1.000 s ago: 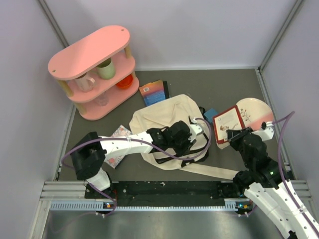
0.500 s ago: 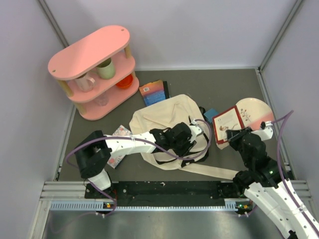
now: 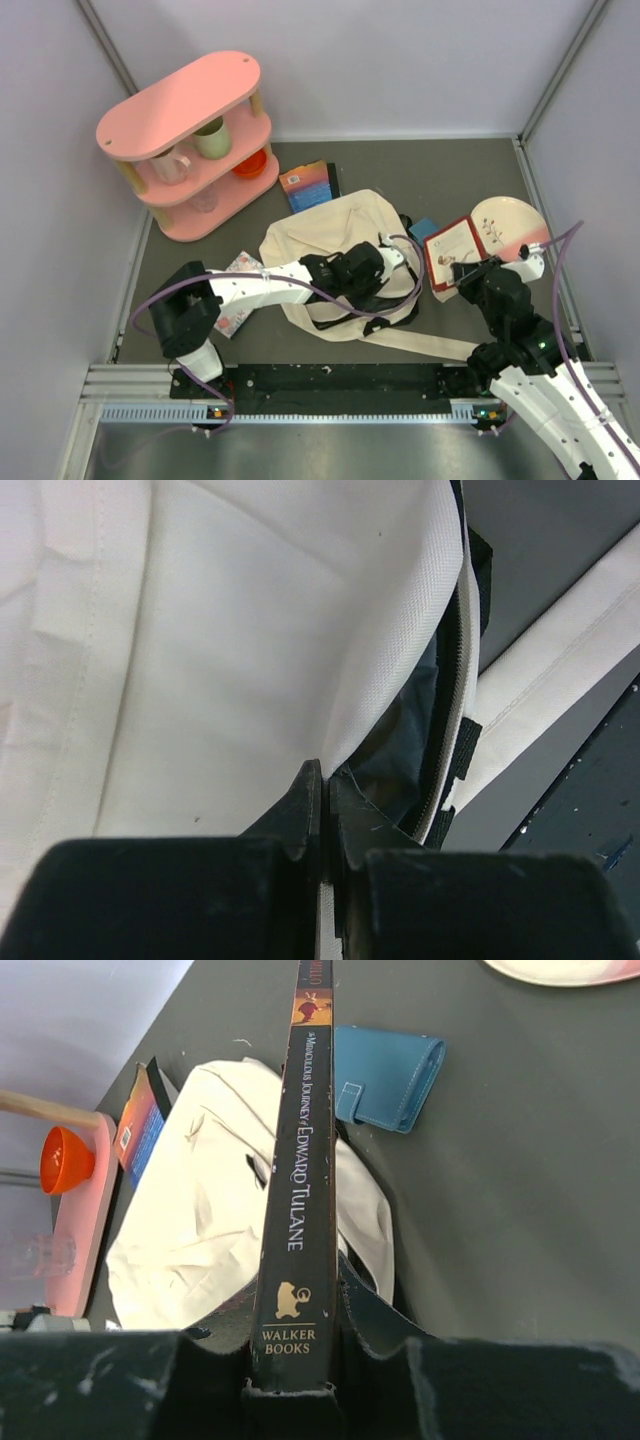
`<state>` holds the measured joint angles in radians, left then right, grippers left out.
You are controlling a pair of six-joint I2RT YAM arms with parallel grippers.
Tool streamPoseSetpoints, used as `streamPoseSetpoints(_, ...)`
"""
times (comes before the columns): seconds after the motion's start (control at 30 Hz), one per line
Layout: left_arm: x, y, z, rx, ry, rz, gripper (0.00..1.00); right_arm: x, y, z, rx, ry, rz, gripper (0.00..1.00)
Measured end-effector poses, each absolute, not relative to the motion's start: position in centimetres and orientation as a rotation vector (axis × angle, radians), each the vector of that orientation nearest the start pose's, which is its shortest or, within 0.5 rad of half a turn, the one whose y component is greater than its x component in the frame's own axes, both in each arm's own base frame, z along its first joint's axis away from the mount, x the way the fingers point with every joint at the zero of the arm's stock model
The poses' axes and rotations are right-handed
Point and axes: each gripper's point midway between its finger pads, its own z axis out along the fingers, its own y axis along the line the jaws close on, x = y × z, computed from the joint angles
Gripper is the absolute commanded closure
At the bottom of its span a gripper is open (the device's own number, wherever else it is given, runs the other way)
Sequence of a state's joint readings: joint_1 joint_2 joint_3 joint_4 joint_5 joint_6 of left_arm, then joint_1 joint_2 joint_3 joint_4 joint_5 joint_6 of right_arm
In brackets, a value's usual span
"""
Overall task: Pack the student bag
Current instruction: Place the book in the student bag.
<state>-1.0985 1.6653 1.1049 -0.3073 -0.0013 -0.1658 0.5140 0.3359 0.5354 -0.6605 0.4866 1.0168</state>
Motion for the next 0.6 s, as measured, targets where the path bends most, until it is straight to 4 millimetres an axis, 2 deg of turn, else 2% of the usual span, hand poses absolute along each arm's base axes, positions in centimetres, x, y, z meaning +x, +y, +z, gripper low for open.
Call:
streamPoseSetpoints(0.1,19.1,-37.1,8.8,1.108,2.255,-0.532,1.00,20.6,6.2,17.9,0.775,1.862,0.515,0.99)
streamPoseSetpoints(0.2,20.8,-36.8,10.0,1.044,2.260,-0.517,1.00,20.4,6.7,17.9,0.753,1.878,0.539,1.00)
streamPoseSetpoints(0.3,23.6,-36.2,11.9,0.932,2.266,-0.513,1.00,20.0,7.3,18.3,0.722,1.892,0.578,1.00)
streamPoseSetpoints(0.47,28.4,-34.8,15.9,0.751,2.235,-0.496,1.00,18.6,7.9,22.0,0.630,1.848,0.681,1.00)
streamPoseSetpoints(0.6,29.9,-35.5,19.4,0.704,2.166,-0.513,1.00,17.0,9.2,26.5,0.495,1.806,0.815,1.00)
